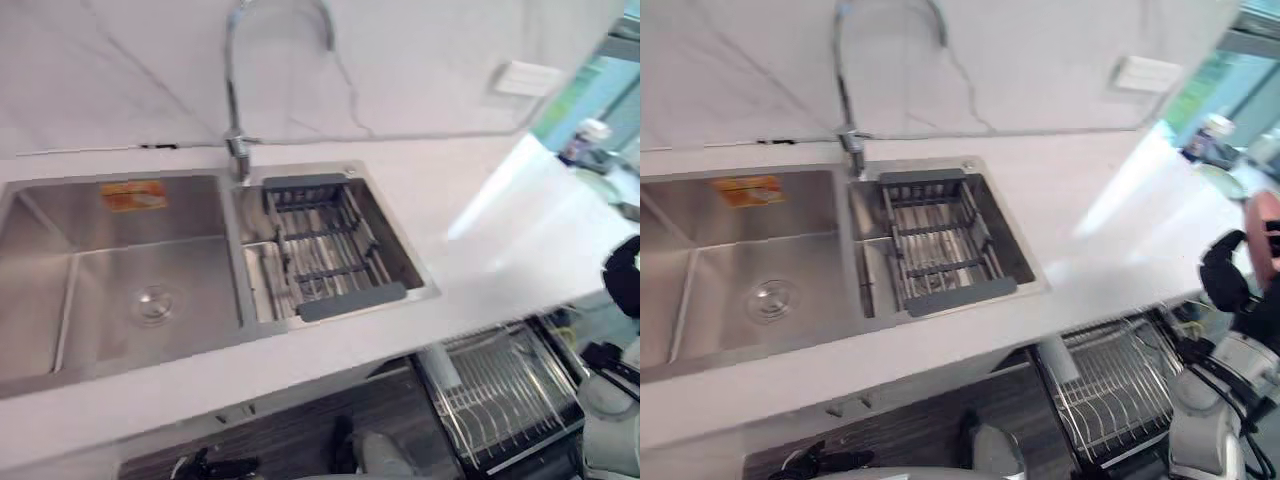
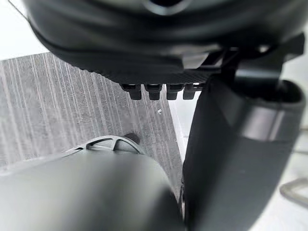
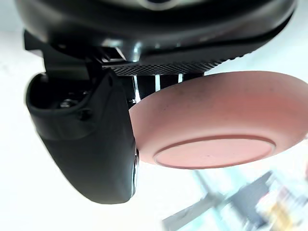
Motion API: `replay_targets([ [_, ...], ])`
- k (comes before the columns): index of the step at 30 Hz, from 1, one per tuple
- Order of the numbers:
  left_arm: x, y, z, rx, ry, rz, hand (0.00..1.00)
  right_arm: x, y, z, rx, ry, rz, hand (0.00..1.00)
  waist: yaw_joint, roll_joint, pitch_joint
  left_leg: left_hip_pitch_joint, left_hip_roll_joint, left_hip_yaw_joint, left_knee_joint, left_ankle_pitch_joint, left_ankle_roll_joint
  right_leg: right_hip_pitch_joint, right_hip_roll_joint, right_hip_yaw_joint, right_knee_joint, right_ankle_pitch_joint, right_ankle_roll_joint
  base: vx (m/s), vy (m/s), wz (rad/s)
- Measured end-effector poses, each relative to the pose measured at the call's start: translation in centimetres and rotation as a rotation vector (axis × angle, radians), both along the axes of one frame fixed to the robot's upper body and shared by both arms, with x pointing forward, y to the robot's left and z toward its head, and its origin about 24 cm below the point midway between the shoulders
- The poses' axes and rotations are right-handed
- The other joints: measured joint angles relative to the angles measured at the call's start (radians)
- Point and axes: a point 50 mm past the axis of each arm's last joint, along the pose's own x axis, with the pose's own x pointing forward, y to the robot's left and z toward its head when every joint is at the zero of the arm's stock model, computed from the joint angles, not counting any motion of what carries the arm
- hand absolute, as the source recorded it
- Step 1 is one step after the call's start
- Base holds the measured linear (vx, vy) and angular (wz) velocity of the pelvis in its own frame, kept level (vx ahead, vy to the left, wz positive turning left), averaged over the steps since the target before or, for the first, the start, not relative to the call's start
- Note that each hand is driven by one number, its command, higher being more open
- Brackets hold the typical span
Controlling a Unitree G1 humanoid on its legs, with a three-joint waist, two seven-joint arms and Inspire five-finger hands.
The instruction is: Walk over to the sink, pick up the cup, carry it to the dishwasher, place the cup inside the dishwasher, then close the dishwasher door
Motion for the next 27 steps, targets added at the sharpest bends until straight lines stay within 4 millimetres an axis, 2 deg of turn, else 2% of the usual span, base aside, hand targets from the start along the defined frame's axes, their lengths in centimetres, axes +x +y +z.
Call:
replay_targets([
  [1, 0.0, 0.2, 0.1, 0.004, -0.005, 0.009, 1.0, 0.0, 0.1, -0.2, 0.001, -0.01, -0.006, 0.0, 0.003, -0.005, -0.004, -0.008, 0.006, 0.015, 0.01, 0.0, -0.001, 0.005, -0.017, -0.014, 0.03, -0.023, 0.004, 0.01, -0.06, -0.78],
  [2, 0.2, 0.6, 0.2, 0.024, -0.016, 0.019, 1.0, 0.1, 0.5, -0.5, 0.002, -0.024, 0.0, 0.0, 0.008, -0.022, -0.014, -0.035, 0.015, 0.04, 0.042, 0.0, 0.0, 0.023, -0.044, -0.031, 0.054, -0.033, 0.008, 0.05, -0.122, -0.82],
  [3, 0.4, 1.2, 0.5, 0.041, -0.04, 0.057, 1.0, 0.7, 1.2, -0.9, 0.007, -0.031, 0.021, 0.0, 0.017, -0.052, -0.026, -0.071, 0.026, 0.067, 0.095, -0.004, 0.006, 0.039, -0.047, -0.033, 0.0, -0.033, 0.026, 0.05, -0.162, -0.86],
  [4, 0.7, 1.3, 0.5, 0.047, -0.052, 0.083, 1.0, 1.4, 1.6, -1.1, 0.009, -0.027, 0.041, 0.0, 0.02, -0.058, -0.021, -0.089, 0.037, 0.077, 0.139, -0.006, 0.006, 0.049, -0.031, -0.055, -0.048, -0.026, 0.016, -0.08, -0.213, -0.98],
  [5, 1.2, 1.7, 0.7, 0.051, -0.078, 0.135, 1.0, 2.6, 2.4, -1.8, 0.041, -0.019, 0.075, 0.0, 0.044, -0.068, -0.01, -0.138, 0.046, 0.077, 0.178, -0.032, -0.007, 0.091, 0.01, -0.054, -0.188, -0.01, -0.003, -0.18, -0.142, -0.88],
  [6, 1.8, 1.2, 0.7, 0.04, -0.108, 0.169, 1.0, 3.2, 2.6, -2.0, 0.057, -0.022, 0.083, 0.0, 0.061, -0.062, -0.006, -0.144, -0.012, 0.06, 0.039, 0.002, 0.004, 0.163, 0.054, -0.014, -0.384, -0.003, 0.019, -0.31, -0.107, -0.95],
  [7, 2.0, 0.9, 0.7, 0.03, -0.128, 0.175, 1.0, 3.7, 2.9, -2.0, 0.066, -0.029, 0.093, 0.0, 0.078, -0.065, 0.005, -0.135, -0.012, 0.086, 0.033, 0.073, 0.03, 0.178, 0.053, -0.011, -0.393, -0.04, 0.046, -0.22, -0.056, -0.82],
  [8, 2.5, 1.2, 1.0, 0.036, -0.156, 0.195, 1.0, 4.2, 3.8, -2.5, 0.093, -0.021, 0.13, 0.0, 0.094, -0.075, 0.006, -0.15, -0.001, 0.114, 0.092, 0.052, 0.034, 0.2, 0.05, -0.009, -0.434, -0.062, 0.06, -0.19, -0.127, -0.63],
  [9, 2.8, 1.0, 1.1, 0.035, -0.165, 0.21, 1.0, 4.6, 4.5, -2.7, 0.1, 0.005, 0.176, 0.0, 0.095, -0.062, 0.01, -0.174, 0.03, 0.112, 0.148, 0.028, 0.019, 0.224, 0.082, -0.01, -0.507, -0.028, 0.085, -0.09, -0.142, -0.41],
  [11, 2.8, 0.7, 1.0, 0.019, -0.172, 0.237, 1.0, 5.0, 5.2, -3.1, 0.11, 0.04, 0.227, 0.0, 0.094, -0.044, 0.015, -0.187, 0.066, 0.113, 0.183, 0.021, 0.011, 0.247, 0.119, -0.003, -0.567, 0.002, 0.067, -0.1, -0.13, -0.19],
  [13, 2.7, 0.4, 0.9, 0.008, -0.171, 0.264, 1.0, 4.6, 5.2, -3.6, 0.117, 0.08, 0.241, 0.0, 0.094, -0.032, 0.017, -0.185, 0.08, 0.112, 0.188, 0.026, 0.006, 0.255, 0.135, 0.0, -0.584, 0.009, 0.059, -0.08, -0.082, -0.09],
  [18, 2.4, -0.4, 0.6, -0.01, -0.165, 0.284, 1.0, 3.5, 5.0, -4.7, 0.119, 0.166, 0.25, 0.0, 0.084, 0.002, 0.033, -0.152, 0.061, 0.104, 0.138, 0.064, 0.005, 0.283, 0.138, -0.008, -0.6, 0.017, 0.052, -0.04, -0.021, 0.06],
  [19, 2.2, -0.7, 0.5, -0.016, -0.166, 0.285, 1.0, 3.4, 5.0, -4.9, 0.11, 0.183, 0.25, 0.0, 0.081, 0.016, 0.037, -0.145, 0.054, 0.097, 0.127, 0.071, 0.007, 0.291, 0.137, -0.016, -0.601, 0.017, 0.052, -0.03, 0.015, 0.16],
  [21, 1.9, -1.2, 0.3, -0.027, -0.164, 0.285, 1.0, 3.3, 5.0, -5.1, 0.104, 0.196, 0.252, 0.0, 0.072, 0.04, 0.042, -0.142, 0.05, 0.079, 0.124, 0.076, 0.009, 0.305, 0.136, -0.032, -0.601, 0.017, 0.052, -0.03, 0.033, 0.25],
  [27, 0.7, -1.9, 0.0, -0.038, -0.129, 0.272, 1.0, 3.0, 5.0, -7.0, 0.14, 0.281, 0.254, 0.0, 0.069, 0.082, 0.063, -0.135, 0.044, 0.05, 0.129, 0.082, 0.012, 0.329, 0.131, -0.057, -0.59, 0.015, 0.052, -0.03, 0.054, 0.14],
])
